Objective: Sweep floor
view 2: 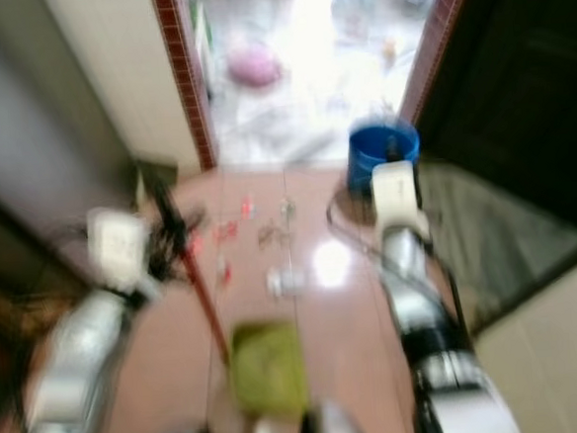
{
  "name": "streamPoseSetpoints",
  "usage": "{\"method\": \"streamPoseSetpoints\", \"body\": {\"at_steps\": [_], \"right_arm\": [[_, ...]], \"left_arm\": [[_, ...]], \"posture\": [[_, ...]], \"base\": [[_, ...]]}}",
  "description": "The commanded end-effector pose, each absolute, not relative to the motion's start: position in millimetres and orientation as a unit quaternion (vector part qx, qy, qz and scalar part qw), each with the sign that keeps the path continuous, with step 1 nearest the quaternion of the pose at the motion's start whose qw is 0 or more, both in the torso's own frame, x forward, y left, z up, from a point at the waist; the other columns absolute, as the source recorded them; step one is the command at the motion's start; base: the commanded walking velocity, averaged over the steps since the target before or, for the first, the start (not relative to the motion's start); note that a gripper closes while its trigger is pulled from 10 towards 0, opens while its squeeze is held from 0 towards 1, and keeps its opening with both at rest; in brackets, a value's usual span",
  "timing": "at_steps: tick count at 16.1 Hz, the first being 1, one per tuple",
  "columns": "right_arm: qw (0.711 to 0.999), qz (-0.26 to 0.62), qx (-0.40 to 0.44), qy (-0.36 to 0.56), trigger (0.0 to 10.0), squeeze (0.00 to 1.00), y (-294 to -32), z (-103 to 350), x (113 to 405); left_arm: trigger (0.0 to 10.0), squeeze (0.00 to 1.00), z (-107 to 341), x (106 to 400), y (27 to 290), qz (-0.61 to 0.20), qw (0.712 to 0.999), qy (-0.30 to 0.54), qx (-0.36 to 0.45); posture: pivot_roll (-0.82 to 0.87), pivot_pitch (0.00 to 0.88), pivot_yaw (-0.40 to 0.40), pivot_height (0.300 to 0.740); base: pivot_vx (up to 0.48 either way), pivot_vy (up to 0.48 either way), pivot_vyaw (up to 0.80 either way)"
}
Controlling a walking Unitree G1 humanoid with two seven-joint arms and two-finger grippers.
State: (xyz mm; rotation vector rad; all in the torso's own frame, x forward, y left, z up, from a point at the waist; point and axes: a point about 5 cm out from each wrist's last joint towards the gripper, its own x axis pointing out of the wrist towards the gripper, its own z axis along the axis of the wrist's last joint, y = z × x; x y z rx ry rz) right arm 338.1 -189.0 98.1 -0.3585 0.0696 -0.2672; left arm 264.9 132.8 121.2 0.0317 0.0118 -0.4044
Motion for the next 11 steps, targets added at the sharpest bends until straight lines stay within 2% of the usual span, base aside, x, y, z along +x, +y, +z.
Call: {"method": "streamPoseSetpoints", "body": {"at_steps": [1,7,11], "right_arm": [[0.975,-0.122,-0.185,0.000,10.0,0.00,-185,113,344],[0.978,-0.108,-0.175,-0.009,10.0,0.00,-185,112,339],[0.985,-0.097,-0.128,-0.062,10.0,0.00,-184,130,341]], "left_arm": [[10.0,0.00,140,268,139,-0.190,0.981,-0.033,0.025],[10.0,0.00,134,261,148,-0.141,0.989,-0.026,0.019],[10.0,0.00,136,263,162,-0.120,0.989,-0.037,0.074]], "posture": [[0.01,0.102,-0.041,0.740],[0.01,0.093,-0.046,0.740],[0.02,0.079,-0.021,0.740]], "base": [[0.000,0.000,0.00],[0.000,0.000,0.00],[0.000,0.000,0.00]]}}
